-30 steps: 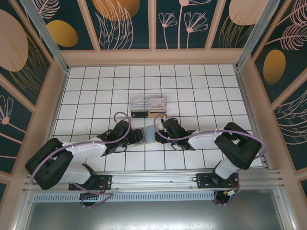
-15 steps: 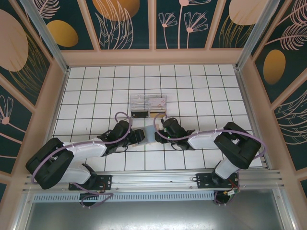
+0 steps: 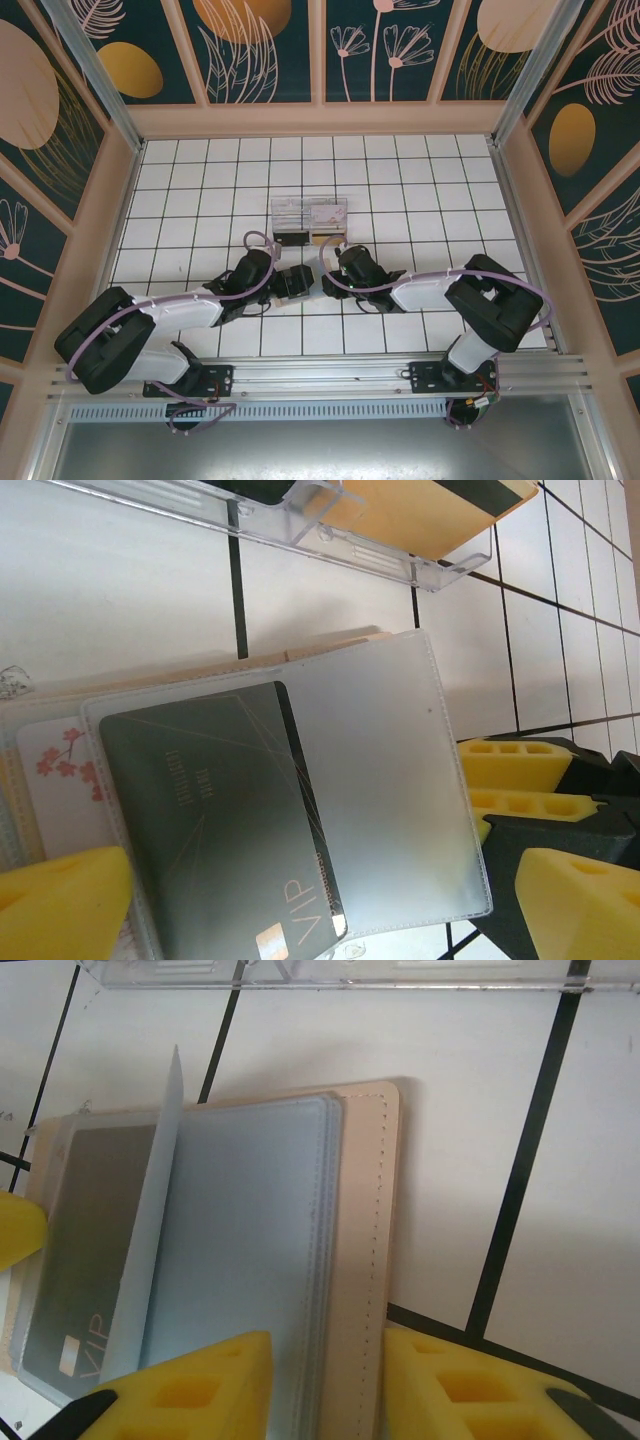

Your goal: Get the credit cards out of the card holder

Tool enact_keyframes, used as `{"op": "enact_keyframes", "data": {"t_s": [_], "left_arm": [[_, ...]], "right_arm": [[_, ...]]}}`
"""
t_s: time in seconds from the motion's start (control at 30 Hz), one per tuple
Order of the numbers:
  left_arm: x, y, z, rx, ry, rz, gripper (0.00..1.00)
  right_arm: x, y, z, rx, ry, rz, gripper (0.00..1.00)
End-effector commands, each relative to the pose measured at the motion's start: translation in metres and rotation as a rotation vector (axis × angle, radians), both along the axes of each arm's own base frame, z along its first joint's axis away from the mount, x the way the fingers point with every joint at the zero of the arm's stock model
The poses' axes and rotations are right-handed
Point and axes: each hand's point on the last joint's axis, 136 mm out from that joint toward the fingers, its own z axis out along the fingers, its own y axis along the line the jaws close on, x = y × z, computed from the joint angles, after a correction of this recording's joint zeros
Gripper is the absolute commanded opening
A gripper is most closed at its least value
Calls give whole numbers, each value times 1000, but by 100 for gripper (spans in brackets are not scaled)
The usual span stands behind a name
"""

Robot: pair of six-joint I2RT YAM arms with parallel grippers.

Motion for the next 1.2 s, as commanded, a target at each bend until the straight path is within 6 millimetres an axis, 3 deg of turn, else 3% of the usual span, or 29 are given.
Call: {"op": "enact_keyframes", "data": {"t_s": [0.0,0.17,0.3,0.43,0.53,0.6,0.67,0.8,0.9,1.17], "left_arm": [[-4,7,-5,29,8,-3,99],[-4,14,-7,69,8,12,99],[-3,26,-8,118,-9,49,99],[-1,37,-10,171,-26,74,94],[1,50,-16,231,-25,114,76],[0,54,-21,251,-14,125,54],[-2,55,-25,252,-8,123,38],[-4,56,-33,246,0,123,22],[-7,57,-38,246,7,117,16],[-10,65,-40,262,4,134,16]], "right_arm": [[-2,9,-2,9,11,21,36],[3,0,4,0,-16,-26,36],[11,-13,21,12,-64,-82,36],[12,-4,44,89,-78,-41,36],[7,14,54,148,-47,19,36],[5,26,57,188,-16,46,33],[4,35,59,221,13,66,28],[3,54,58,259,65,105,23],[3,64,54,267,102,118,20],[5,74,38,242,171,119,20]]}}
